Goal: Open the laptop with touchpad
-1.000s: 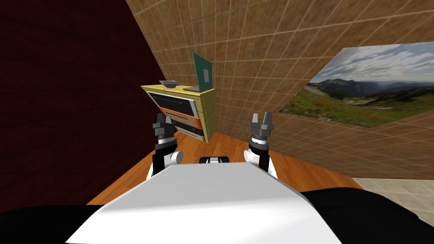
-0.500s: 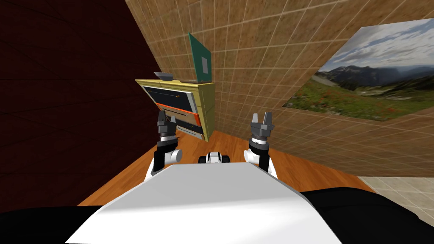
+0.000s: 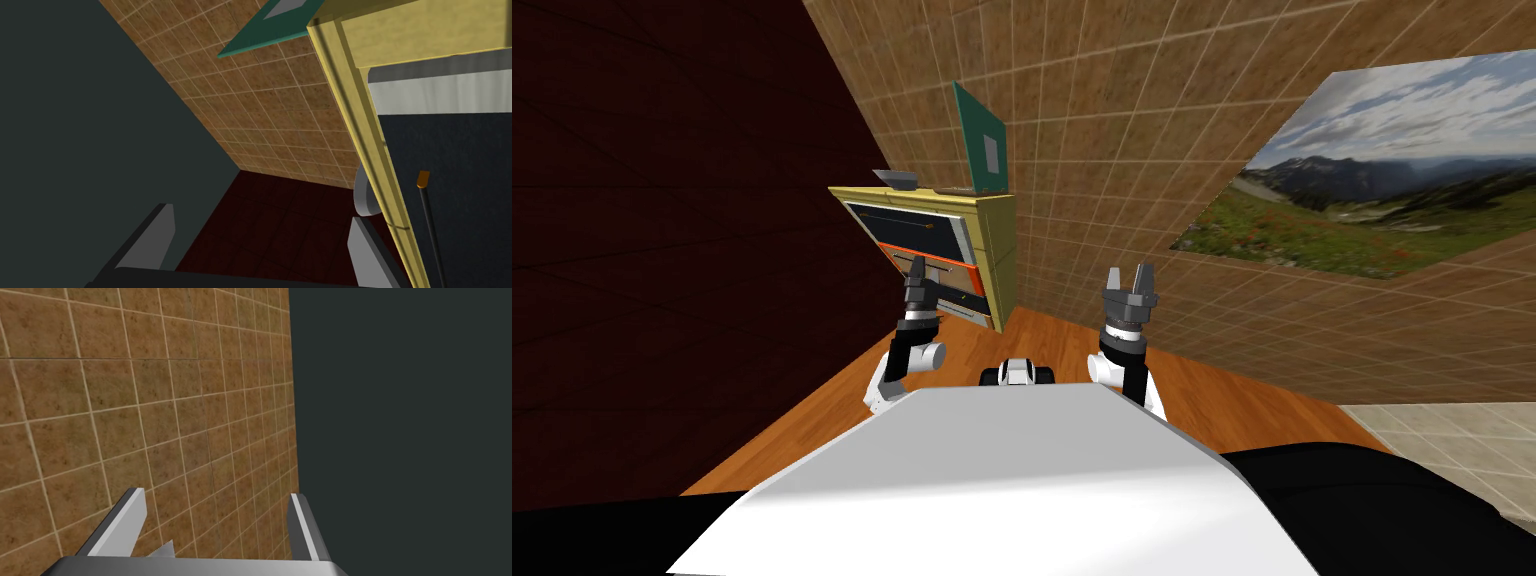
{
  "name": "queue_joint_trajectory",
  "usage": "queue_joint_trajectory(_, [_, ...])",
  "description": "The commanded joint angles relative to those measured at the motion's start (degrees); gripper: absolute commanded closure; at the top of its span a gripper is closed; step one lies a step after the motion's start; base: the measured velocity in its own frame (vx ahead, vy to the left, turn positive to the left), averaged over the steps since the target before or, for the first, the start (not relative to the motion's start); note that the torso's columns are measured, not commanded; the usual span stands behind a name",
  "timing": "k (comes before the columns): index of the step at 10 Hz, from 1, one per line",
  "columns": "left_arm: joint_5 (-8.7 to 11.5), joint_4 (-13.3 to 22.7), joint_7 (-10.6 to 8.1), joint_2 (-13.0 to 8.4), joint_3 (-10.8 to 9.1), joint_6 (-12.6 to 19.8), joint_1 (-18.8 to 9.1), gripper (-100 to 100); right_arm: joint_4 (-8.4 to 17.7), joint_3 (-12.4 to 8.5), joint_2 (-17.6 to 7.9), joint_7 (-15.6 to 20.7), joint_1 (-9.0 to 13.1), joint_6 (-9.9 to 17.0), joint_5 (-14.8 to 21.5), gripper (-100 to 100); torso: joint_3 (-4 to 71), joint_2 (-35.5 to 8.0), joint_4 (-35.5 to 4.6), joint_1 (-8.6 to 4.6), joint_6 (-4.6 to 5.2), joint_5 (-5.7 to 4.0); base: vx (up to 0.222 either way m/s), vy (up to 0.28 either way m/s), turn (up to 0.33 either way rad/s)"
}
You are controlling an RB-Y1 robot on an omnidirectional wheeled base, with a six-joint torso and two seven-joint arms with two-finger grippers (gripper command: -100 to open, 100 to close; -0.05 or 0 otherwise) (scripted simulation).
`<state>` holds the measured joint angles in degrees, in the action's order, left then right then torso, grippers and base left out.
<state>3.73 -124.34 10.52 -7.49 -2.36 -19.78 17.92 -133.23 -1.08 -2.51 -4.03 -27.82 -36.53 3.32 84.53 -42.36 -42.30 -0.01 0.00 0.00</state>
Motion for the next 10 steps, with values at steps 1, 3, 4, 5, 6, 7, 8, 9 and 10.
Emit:
queue_joint_trajectory(1, [0.1, 3.4, 0.34, -2.3, -0.32, 2.8, -4.7, -100, 0.0, 0.0, 0.0, 0.0, 0.0, 0.0, 0.0, 0, 0.0, 0.0, 0.0, 0.01, -0.01, 0.00, -0.057, -0.031, -0.026])
queue_joint_trajectory(3, [0.0, 5.5, 0.81, -3.3, -0.19, 4.7, -8.3, -100, 0.0, 0.0, 0.0, 0.0, 0.0, 0.0, 0.0, 0, 0.1, 0.1, 0.0, 0.02, -0.01, 0.00, -0.054, -0.019, -0.033])
queue_joint_trajectory(4, [0.0, 5.6, 0.81, -3.3, -0.19, 4.7, -10.1, -100, 0.0, 0.0, 0.0, 0.0, 0.0, 0.0, 0.0, 0, 0.0, 0.1, 0.0, 0.02, 0.00, 0.01, -0.056, -0.016, -0.020])
queue_joint_trajectory(5, [-0.2, 8.0, 1.31, -4.2, -0.06, 6.7, -11.9, -100, 0.0, 0.0, 0.0, 0.0, 0.0, 0.0, 0.0, 0, 0.0, 0.1, 0.0, 0.03, -0.02, 0.01, -0.068, -0.025, -0.037])
queue_joint_trajectory(6, [-0.2, 8.0, 1.31, -4.2, -0.06, 6.7, -13.7, -100, 0.0, 0.0, 0.0, 0.0, 0.0, 0.0, 0.0, 0, 0.0, 0.0, 0.0, -0.01, 0.00, 0.00, -0.057, -0.018, -0.022])
queue_joint_trajectory(7, [-0.2, 8.0, 1.31, -4.2, -0.06, 6.7, -14.0, -100, 0.0, 0.0, 0.0, 0.0, 0.0, 0.0, 0.0, 0, 0.0, 0.1, 0.0, 0.01, -0.01, 0.00, -0.020, -0.006, 0.004])
queue_joint_trajectory(8, [-0.3, 10.4, 1.83, -5.0, 0.07, 8.8, -16.1, -100, 0.0, 0.0, 0.0, 0.0, 0.0, 0.0, 0.0, 0, 0.1, 0.2, 0.0, 0.05, -0.01, 0.01, -0.037, -0.019, -0.035])
queue_joint_trajectory(9, [-0.3, 10.4, 1.83, -5.0, 0.07, 8.8, -17.4, -100, 0.0, 0.0, 0.0, 0.0, 0.0, 0.0, 0.0, 0, 0.1, 0.1, 0.0, 0.00, 0.01, 0.01, -0.045, -0.022, -0.029])
queue_joint_trajectory(10, [-0.3, 10.4, 1.83, -5.0, 0.07, 8.8, -18.1, -100, 0.0, 0.0, 0.0, 0.0, 0.0, 0.0, 0.0, 0, 0.0, 0.1, 0.0, -0.02, 0.00, -0.01, -0.025, -0.009, -0.002])
